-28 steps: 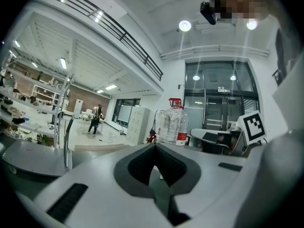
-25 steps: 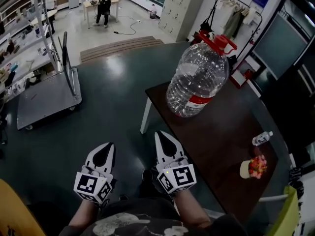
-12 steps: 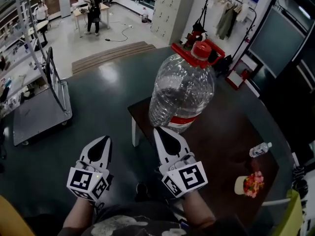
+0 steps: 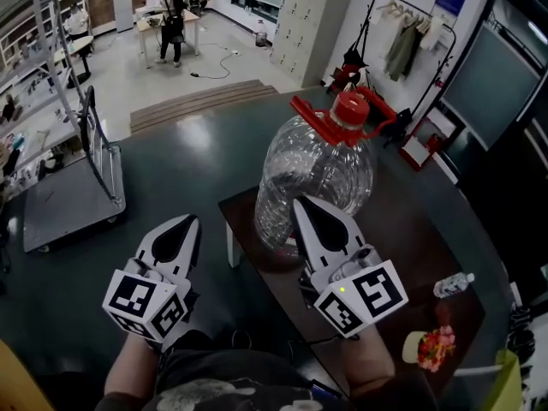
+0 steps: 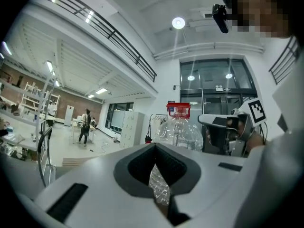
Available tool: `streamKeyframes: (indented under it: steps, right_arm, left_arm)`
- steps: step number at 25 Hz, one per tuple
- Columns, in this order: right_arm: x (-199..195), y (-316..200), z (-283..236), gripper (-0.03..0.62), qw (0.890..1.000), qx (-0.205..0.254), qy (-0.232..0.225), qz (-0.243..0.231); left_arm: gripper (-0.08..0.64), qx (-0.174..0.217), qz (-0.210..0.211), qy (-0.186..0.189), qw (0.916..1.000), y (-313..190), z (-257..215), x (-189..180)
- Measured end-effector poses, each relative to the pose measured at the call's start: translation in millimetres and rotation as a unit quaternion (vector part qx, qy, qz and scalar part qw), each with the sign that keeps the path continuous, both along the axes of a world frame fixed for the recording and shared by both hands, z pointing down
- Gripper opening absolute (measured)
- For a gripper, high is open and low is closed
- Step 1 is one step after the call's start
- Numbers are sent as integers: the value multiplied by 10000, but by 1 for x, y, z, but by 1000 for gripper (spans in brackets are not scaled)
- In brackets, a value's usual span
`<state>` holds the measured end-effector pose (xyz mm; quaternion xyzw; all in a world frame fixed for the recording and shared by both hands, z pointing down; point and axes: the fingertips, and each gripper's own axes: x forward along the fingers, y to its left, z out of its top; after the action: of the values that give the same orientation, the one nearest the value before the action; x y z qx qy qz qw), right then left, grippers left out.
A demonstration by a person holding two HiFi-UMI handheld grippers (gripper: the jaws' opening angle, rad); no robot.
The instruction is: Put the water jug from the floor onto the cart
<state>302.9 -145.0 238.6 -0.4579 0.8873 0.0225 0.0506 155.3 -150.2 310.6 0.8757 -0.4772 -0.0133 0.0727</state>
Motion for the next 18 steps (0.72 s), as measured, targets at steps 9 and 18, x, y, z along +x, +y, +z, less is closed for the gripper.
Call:
streamKeyframes:
  steps: [9, 18]
  right_arm:
    - [17, -17, -44, -8, 9978, 212, 354, 513]
    - [45, -64, -93, 68, 9885, -31, 1397, 583]
  left_arm:
    - [8, 462, 562, 9, 9973, -54, -28, 0]
    - [8, 620, 1335, 32, 9891, -100, -31, 29]
